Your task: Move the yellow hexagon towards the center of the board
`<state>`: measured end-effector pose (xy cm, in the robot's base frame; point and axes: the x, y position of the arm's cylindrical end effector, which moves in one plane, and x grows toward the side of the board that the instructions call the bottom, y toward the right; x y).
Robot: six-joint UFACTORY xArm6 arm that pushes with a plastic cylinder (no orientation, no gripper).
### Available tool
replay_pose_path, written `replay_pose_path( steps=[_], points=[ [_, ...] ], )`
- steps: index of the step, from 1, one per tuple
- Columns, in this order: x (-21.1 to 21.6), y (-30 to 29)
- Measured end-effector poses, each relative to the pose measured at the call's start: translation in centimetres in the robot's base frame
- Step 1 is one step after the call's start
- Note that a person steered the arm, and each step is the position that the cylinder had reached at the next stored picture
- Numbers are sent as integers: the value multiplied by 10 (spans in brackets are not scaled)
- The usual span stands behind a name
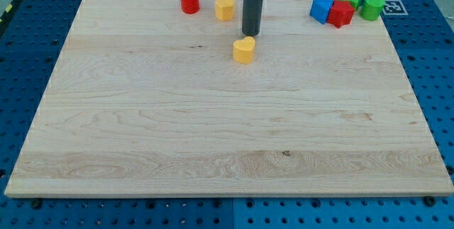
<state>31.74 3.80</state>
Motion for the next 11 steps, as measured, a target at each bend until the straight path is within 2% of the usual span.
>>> replay_pose_path(
  steps=[2,5,7,9,11],
  points=[
    [-61,-3],
    [-89,-42],
    [-81,-48],
    [-45,-49],
    [-6,-81]
  ],
)
